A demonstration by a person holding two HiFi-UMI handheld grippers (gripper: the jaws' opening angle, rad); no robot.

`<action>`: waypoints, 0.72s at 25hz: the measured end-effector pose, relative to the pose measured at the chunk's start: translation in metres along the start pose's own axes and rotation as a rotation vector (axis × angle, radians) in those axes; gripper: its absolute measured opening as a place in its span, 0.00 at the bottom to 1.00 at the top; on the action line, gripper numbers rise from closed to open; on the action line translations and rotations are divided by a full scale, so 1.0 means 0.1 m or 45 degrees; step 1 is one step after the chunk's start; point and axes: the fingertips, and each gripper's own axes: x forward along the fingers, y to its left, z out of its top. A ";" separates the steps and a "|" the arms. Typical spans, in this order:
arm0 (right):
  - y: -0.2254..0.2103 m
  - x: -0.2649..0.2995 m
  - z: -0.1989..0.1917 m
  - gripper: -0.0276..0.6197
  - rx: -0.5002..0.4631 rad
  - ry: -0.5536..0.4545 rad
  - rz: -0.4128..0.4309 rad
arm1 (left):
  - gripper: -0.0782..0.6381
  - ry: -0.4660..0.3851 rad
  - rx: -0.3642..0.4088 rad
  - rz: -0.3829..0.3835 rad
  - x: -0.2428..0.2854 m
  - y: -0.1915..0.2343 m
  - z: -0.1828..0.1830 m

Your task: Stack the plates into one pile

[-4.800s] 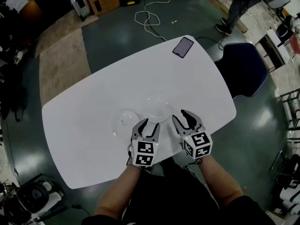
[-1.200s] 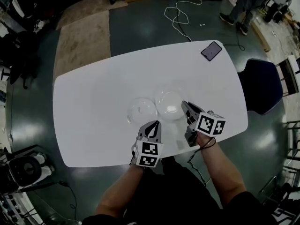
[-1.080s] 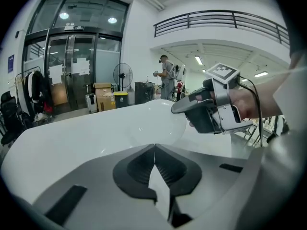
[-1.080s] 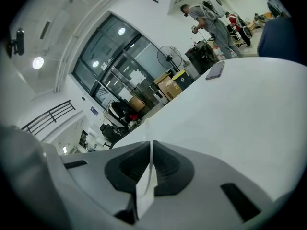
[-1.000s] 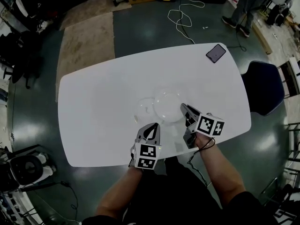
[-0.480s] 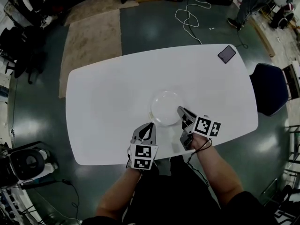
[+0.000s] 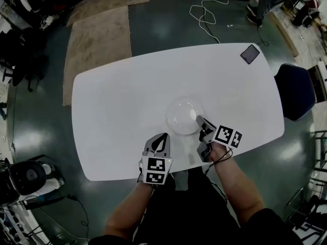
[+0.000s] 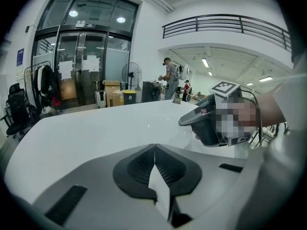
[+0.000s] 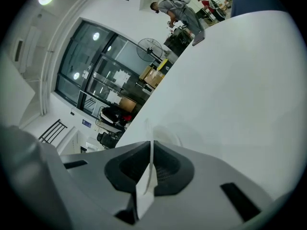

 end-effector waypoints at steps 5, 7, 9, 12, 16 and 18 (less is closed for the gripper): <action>-0.07 0.02 -0.03 0.09 0.065 -0.008 -0.027 | 0.14 0.003 0.000 -0.019 0.01 -0.01 0.00; -0.10 0.02 -0.04 0.09 0.071 -0.004 -0.049 | 0.14 0.004 0.002 -0.025 0.01 -0.02 0.01; -0.14 0.04 -0.04 0.10 0.056 0.003 -0.075 | 0.14 0.007 0.002 -0.029 0.02 -0.02 0.00; -0.16 0.06 -0.06 0.12 -0.031 0.025 -0.132 | 0.14 0.012 -0.002 -0.035 0.03 -0.01 -0.01; -0.17 0.10 -0.09 0.17 -0.239 0.055 -0.216 | 0.14 0.014 -0.005 -0.042 0.02 0.02 -0.04; -0.16 0.10 -0.10 0.18 -0.347 0.060 -0.243 | 0.14 0.013 -0.007 -0.045 0.02 0.02 -0.05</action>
